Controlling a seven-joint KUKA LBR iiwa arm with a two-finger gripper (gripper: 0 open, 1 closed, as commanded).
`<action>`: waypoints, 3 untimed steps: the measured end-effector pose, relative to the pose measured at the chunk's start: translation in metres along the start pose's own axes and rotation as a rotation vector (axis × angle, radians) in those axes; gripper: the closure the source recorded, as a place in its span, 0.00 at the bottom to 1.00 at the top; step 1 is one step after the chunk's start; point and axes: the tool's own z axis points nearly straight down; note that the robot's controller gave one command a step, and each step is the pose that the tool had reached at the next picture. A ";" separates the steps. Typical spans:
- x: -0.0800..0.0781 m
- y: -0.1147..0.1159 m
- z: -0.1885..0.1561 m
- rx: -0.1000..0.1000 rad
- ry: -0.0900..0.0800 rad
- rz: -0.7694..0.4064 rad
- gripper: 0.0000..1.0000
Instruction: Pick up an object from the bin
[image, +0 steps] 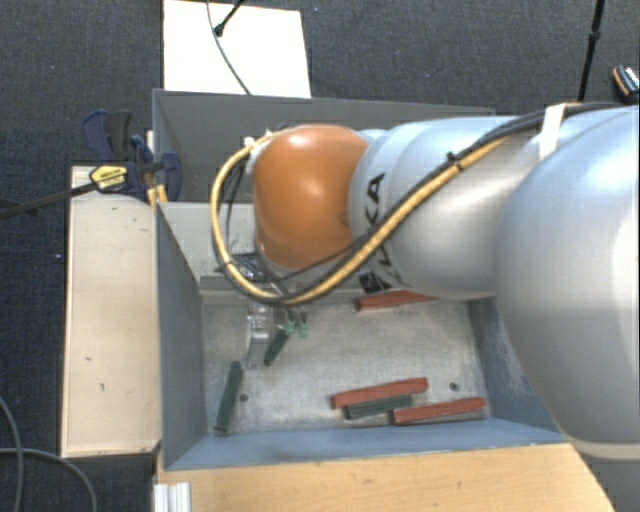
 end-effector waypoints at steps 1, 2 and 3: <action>0.020 -0.082 0.110 0.005 0.008 -0.119 0.00; -0.010 -0.124 0.011 0.001 -0.008 0.088 0.00; -0.023 -0.128 0.113 0.003 0.006 0.085 0.00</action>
Offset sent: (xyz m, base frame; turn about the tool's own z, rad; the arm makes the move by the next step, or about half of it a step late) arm -0.0203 -0.0775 -0.1062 -0.1237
